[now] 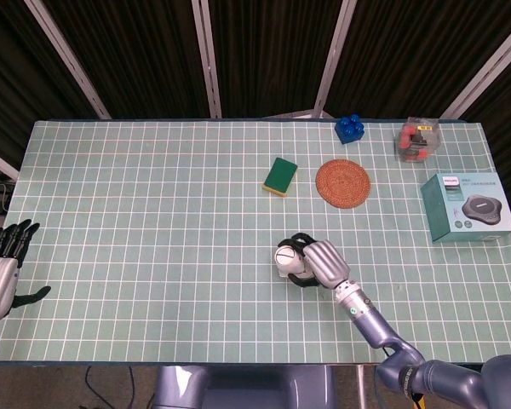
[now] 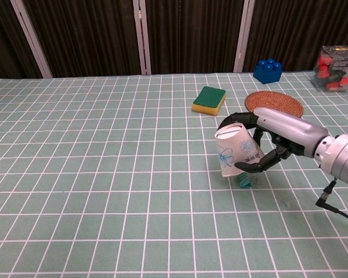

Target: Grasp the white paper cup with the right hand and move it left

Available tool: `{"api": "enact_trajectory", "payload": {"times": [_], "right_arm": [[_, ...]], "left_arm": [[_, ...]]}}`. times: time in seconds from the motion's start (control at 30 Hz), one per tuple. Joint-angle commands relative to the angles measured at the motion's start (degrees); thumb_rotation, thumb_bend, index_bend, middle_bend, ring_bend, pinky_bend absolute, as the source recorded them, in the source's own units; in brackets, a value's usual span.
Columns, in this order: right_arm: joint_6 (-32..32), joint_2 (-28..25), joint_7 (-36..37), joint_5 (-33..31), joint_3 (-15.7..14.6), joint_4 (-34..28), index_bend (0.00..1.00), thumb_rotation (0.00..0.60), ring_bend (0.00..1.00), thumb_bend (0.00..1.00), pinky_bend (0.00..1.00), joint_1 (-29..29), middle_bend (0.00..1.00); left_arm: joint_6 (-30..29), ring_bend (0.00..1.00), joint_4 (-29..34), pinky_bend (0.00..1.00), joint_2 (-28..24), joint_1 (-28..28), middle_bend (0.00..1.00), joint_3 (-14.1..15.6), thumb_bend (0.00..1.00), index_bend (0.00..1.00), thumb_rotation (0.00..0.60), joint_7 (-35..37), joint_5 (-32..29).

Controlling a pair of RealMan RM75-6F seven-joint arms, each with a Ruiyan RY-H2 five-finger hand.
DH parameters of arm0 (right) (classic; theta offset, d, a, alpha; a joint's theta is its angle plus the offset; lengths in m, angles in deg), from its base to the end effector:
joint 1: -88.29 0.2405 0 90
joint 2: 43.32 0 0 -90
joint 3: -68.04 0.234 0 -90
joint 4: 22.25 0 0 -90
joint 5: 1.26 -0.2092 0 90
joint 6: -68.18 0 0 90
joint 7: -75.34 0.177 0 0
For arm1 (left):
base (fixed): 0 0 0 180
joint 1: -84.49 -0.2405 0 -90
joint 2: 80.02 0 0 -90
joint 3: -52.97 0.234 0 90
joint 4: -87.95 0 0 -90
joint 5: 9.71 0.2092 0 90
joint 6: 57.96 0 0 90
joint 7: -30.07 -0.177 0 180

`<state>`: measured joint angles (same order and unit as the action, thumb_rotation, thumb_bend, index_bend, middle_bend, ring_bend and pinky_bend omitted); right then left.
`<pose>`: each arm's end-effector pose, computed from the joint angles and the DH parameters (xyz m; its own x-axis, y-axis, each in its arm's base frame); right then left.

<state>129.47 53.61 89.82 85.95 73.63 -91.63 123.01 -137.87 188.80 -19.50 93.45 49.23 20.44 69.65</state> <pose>-0.1528 -0.3260 -0.0555 0.1507 -0.3378 0.9291 -0.9107 -0.4130 -0.0024 -0.2724 0.2319 0.1485 0.4569 0.0660 0.8870 0.8885 0.0133 -0.4587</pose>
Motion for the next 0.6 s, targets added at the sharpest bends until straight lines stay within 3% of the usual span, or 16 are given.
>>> {"api": "enact_trajectory", "payload": {"times": [0.03, 0.2, 0.33, 0.5, 0.6], "right_arm": [[-0.2, 0.1, 0.3, 0.0, -0.3, 0.4, 0.28, 0.6, 0.15, 0.25, 0.43, 0.0, 0.39], [-0.4, 0.1, 0.6, 0.0, -0.9, 0.8, 0.28, 0.6, 0.14, 0.25, 0.4, -0.1, 0.38], [-0.1, -0.4, 1.4, 0.4, -1.7, 1.1, 0.27, 0.6, 0.08, 0.24, 0.33, -0.4, 0.31], [-0.9, -1.7, 2.8, 0.9, -2.8, 0.8, 0.14, 0.6, 0.0, 0.22, 0.21, -0.4, 0.16], [-0.8, -2.7, 3.8, 1.6, -3.4, 0.2, 0.12, 0.6, 0.0, 0.22, 0.16, -0.4, 0.14]], "left_arm": [[0.0, 0.0, 0.0, 0.0, 0.1, 0.0, 0.0, 0.0, 0.0, 0.0, 0.6, -0.1, 0.0], [-0.1, 0.0, 0.0, 0.0, 0.1, 0.0, 0.0, 0.0, 0.0, 0.0, 0.6, -0.1, 0.0], [-0.1, 0.0, 0.0, 0.0, 0.1, 0.0, 0.0, 0.0, 0.0, 0.0, 0.6, -0.1, 0.0], [-0.1, 0.0, 0.1, 0.0, 0.0, 0.0, 0.0, 0.1, 0.0, 0.0, 0.6, -0.1, 0.1], [-0.2, 0.0, 0.1, 0.0, 0.1, 0.0, 0.0, 0.1, 0.0, 0.0, 0.6, -0.2, 0.2]]}}
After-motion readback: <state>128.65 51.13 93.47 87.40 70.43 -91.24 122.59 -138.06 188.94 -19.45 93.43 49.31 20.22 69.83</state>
